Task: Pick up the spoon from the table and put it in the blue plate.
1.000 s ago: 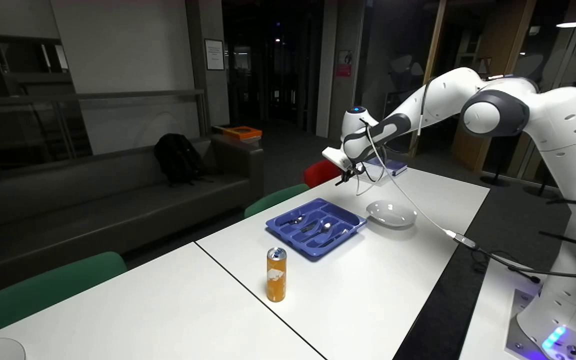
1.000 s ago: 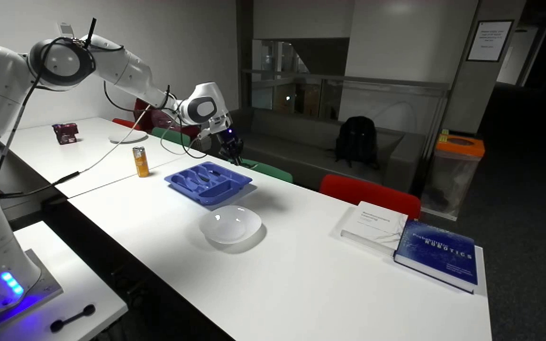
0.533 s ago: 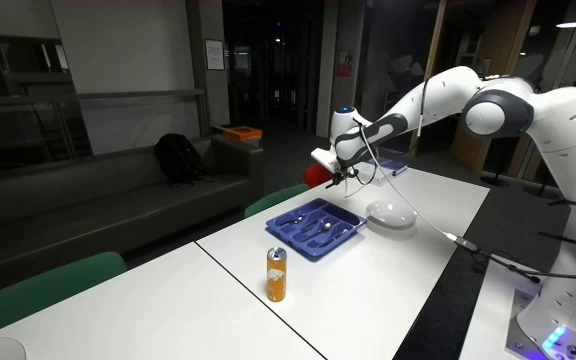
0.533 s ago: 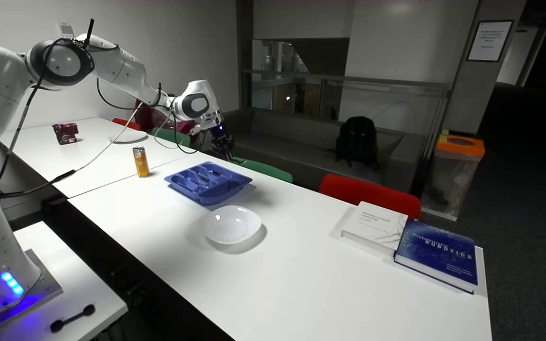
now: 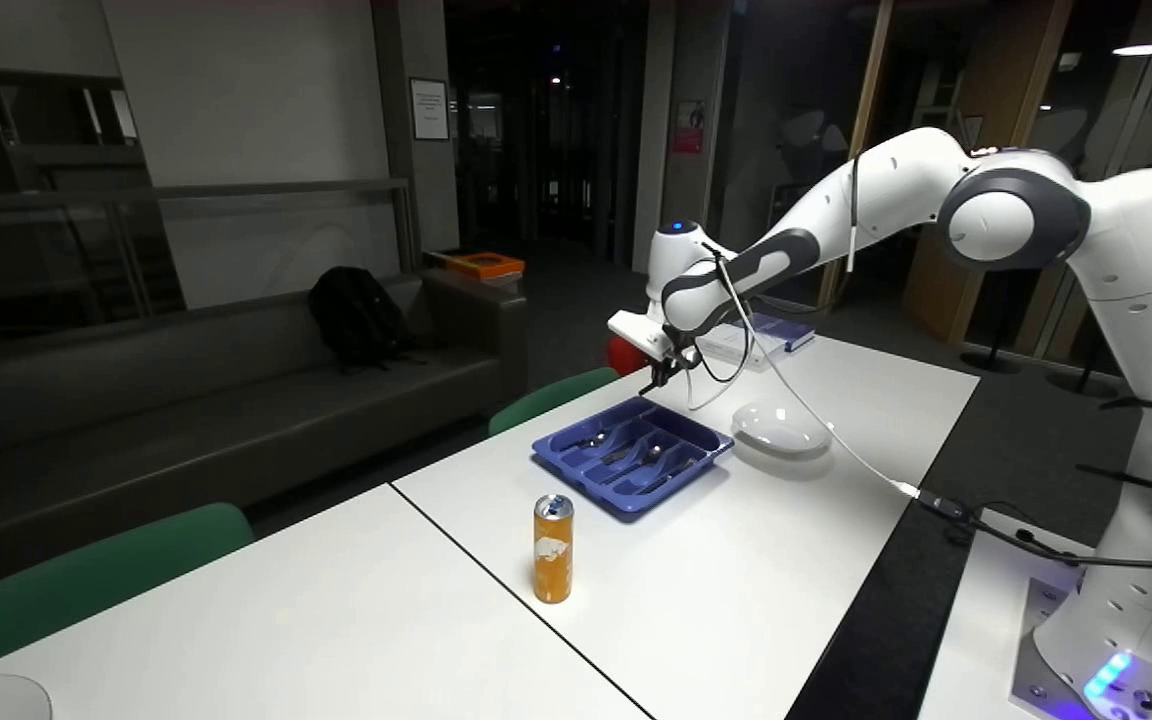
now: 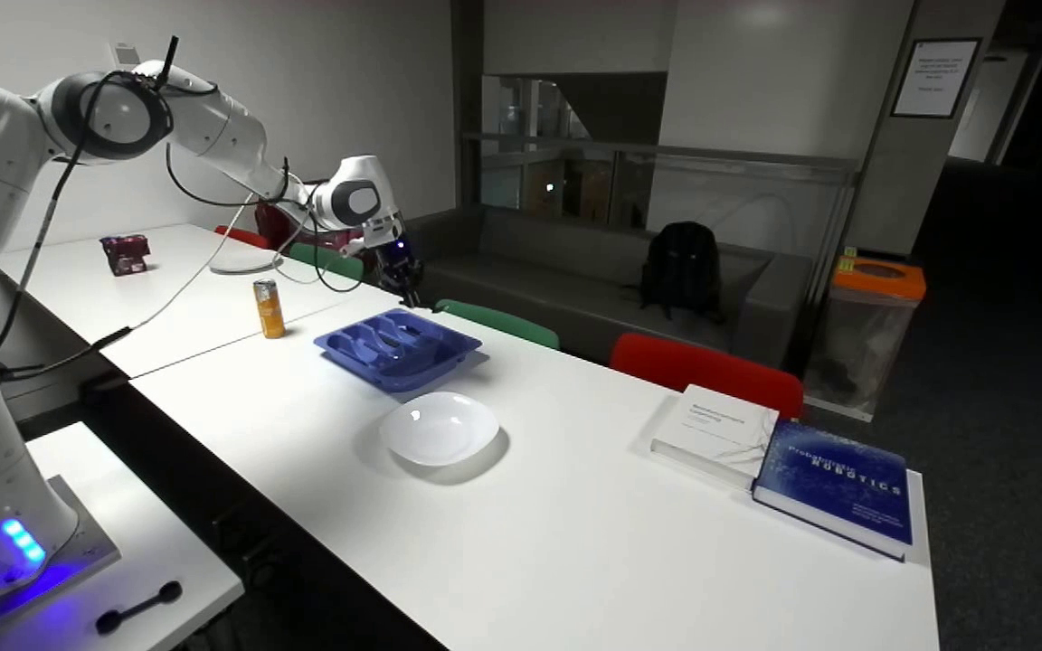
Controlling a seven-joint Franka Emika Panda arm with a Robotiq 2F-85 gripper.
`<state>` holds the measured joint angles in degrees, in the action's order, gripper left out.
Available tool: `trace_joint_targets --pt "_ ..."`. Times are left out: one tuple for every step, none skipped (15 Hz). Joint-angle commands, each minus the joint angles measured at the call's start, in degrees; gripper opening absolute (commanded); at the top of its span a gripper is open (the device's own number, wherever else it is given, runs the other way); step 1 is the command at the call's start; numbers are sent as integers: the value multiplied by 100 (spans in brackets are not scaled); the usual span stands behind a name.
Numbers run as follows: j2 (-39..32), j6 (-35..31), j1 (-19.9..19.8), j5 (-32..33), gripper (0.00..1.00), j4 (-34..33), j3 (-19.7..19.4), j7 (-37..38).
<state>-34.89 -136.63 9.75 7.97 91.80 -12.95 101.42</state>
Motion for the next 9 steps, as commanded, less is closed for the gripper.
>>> trace_joint_targets --pt "668 -199 -173 -192 3 765 360 -325" --pt "755 -282 -207 -253 3 874 424 -386" --pt "837 -392 -230 -296 3 966 453 -394" --pt "345 -132 -115 -110 3 408 334 -153" --pt "385 -139 -118 -112 12 443 353 -157" --pt "374 -139 -115 -112 12 442 353 -156" --pt "356 -139 -115 -112 12 442 351 -156" --pt "332 -139 -114 -113 12 437 349 -157" --pt "305 -139 -112 -114 12 425 348 -157"
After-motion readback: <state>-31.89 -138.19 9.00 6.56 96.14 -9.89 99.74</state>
